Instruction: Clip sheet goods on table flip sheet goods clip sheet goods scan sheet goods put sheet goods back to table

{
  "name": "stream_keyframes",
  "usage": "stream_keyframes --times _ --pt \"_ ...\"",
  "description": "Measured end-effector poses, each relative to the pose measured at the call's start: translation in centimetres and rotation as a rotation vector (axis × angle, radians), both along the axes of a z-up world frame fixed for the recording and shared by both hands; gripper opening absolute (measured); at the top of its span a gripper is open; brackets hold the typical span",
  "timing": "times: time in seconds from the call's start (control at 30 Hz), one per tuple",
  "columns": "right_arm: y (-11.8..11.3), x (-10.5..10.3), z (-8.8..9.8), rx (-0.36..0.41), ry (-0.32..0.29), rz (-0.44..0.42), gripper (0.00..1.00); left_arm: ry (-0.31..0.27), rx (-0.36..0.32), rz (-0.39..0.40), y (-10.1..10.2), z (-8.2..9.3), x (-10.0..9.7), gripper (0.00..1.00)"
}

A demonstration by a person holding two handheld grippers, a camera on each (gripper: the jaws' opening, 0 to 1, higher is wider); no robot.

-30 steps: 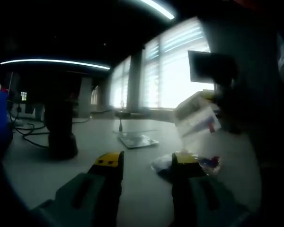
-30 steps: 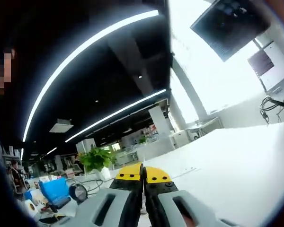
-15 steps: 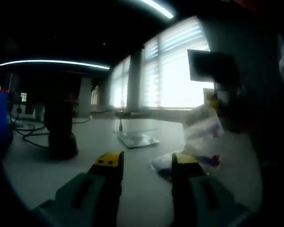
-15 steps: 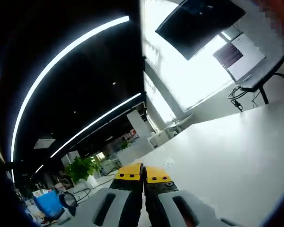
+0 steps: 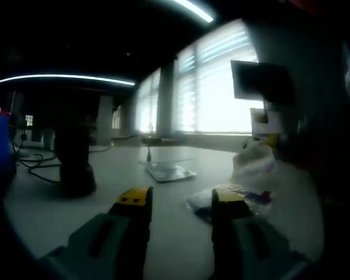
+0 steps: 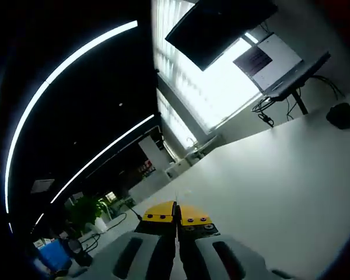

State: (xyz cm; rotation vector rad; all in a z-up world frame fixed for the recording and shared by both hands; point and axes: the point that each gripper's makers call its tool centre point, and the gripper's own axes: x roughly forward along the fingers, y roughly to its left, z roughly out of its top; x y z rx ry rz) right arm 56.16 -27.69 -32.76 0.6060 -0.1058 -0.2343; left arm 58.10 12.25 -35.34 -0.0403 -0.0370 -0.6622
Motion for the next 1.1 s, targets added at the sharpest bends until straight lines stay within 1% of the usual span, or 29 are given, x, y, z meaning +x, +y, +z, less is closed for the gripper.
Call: stream_keyframes --times 0.07,0.3,0.53,0.63,0.77,0.9,0.97,1.0,1.07,1.1 --pt "-0.4 -0.4 -1.0 0.03 0.017 -0.012 0.0 0.0 0.001 -0.001 0.0 0.0 0.0 0.33" --pt "-1.1 -1.4 -3.8 0.085 0.073 -0.045 0.0 -0.001 0.004 -0.005 -0.1 0.0 0.0 0.33" --pt "-1.5 -1.5 -4.9 0.135 0.093 -0.049 0.0 -0.004 0.011 -0.005 -0.1 -0.1 0.0 0.33" --pt "-1.6 -1.7 -5.2 0.128 0.104 -0.057 0.0 -0.006 0.014 -0.007 -0.2 -0.1 -0.1 0.33" --pt "-1.8 -1.9 -5.7 0.124 0.125 -0.056 0.0 -0.002 0.0 -0.007 -0.1 0.0 -0.1 0.33" --pt "-1.8 -2.1 -6.2 0.146 0.141 -0.049 0.0 -0.004 0.003 -0.01 -0.2 0.0 -0.1 0.33" --pt "-1.8 -2.2 -6.3 0.158 0.139 -0.055 0.0 -0.005 0.004 -0.01 -0.2 0.0 -0.1 0.33" --pt "-1.8 -2.3 -6.4 0.149 0.144 -0.057 0.02 -0.005 0.003 -0.009 -0.2 0.0 -0.1 0.33" --pt "-1.9 -2.3 -6.5 0.151 0.148 -0.051 0.12 -0.005 0.0 -0.008 -0.1 0.1 -0.1 0.33" --pt "-1.9 -2.3 -6.5 0.147 0.149 -0.051 0.15 -0.005 0.0 -0.008 -0.1 0.1 -0.1 0.33"
